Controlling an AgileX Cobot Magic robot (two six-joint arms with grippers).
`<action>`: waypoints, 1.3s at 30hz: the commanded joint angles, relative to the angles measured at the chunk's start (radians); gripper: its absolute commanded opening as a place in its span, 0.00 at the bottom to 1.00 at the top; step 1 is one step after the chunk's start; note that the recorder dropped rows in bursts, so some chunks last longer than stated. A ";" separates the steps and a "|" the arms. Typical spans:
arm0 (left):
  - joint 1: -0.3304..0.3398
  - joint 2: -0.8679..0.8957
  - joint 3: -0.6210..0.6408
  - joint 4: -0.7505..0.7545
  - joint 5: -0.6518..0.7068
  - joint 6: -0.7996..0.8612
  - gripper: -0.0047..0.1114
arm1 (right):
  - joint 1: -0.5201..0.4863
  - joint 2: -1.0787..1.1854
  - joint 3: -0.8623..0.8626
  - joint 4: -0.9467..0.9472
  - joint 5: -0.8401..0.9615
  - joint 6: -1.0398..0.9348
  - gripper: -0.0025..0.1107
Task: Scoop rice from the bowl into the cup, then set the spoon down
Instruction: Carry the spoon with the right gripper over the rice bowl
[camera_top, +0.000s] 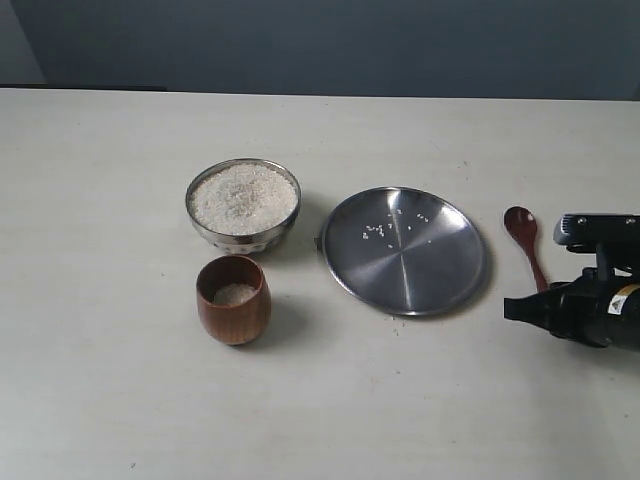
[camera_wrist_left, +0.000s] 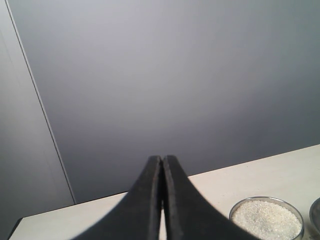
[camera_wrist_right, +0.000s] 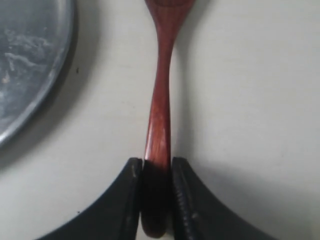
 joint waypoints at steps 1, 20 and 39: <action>0.004 0.001 -0.004 -0.002 -0.004 0.000 0.04 | -0.005 -0.151 0.003 -0.004 0.049 0.005 0.02; 0.004 0.001 -0.004 -0.002 -0.004 0.000 0.04 | 0.435 -0.281 -0.720 -0.435 1.123 -0.031 0.02; 0.004 0.001 -0.004 -0.002 -0.004 0.000 0.04 | 0.925 0.294 -1.147 -1.003 1.554 -0.002 0.02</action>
